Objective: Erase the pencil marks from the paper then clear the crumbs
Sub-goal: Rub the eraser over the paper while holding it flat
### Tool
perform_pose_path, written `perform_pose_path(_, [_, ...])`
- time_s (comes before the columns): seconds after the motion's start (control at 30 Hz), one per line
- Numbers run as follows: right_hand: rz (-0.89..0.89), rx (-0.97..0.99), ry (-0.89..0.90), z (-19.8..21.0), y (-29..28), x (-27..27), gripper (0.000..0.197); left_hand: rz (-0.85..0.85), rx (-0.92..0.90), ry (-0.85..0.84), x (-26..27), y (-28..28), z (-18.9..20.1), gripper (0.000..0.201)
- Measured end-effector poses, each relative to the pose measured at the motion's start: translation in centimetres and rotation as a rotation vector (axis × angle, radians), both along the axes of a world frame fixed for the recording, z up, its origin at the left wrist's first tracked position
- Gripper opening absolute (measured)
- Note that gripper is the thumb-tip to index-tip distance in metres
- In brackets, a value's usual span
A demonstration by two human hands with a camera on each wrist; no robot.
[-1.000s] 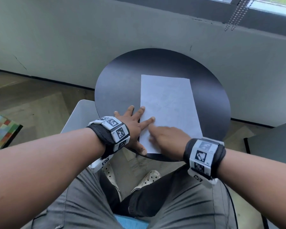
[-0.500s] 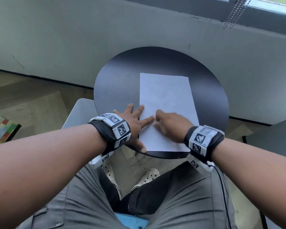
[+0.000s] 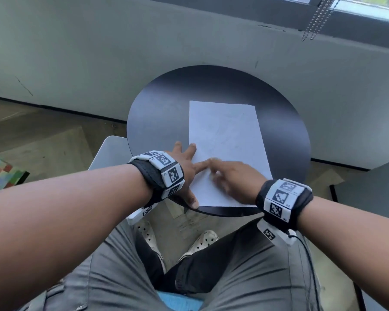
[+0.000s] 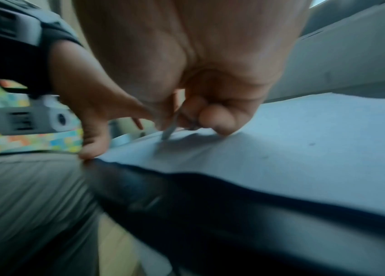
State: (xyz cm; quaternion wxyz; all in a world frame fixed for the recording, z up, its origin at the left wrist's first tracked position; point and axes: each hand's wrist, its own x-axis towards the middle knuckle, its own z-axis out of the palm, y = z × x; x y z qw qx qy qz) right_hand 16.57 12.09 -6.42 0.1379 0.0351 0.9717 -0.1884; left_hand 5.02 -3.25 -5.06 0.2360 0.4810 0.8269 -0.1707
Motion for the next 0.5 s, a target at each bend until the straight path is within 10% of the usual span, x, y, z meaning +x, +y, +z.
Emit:
perform_pose_path(0.1, [0.216, -0.066, -0.148, 0.4, 0.1, 0.5, 0.008, 0.002, 0.001, -0.007, 0.2, 0.1, 0.0, 0.125])
perform_pose_path(0.27, [-0.199, 0.116, -0.036, 0.8, 1.5, -1.4, 0.015, -0.002, -0.008, 0.012, 0.0, -0.1, 0.0, 0.125])
perform_pose_path(0.43, [0.127, 0.017, -0.114, 0.8, -1.9, 0.8, 0.014, 0.017, 0.005, -0.018, -0.2, -0.2, -0.2, 0.124])
perform_pose_path(0.5, [-0.001, 0.056, -0.098, 0.9, -0.6, -0.5, 0.014, 0.014, 0.014, -0.017, -0.1, -0.2, -0.3, 0.123])
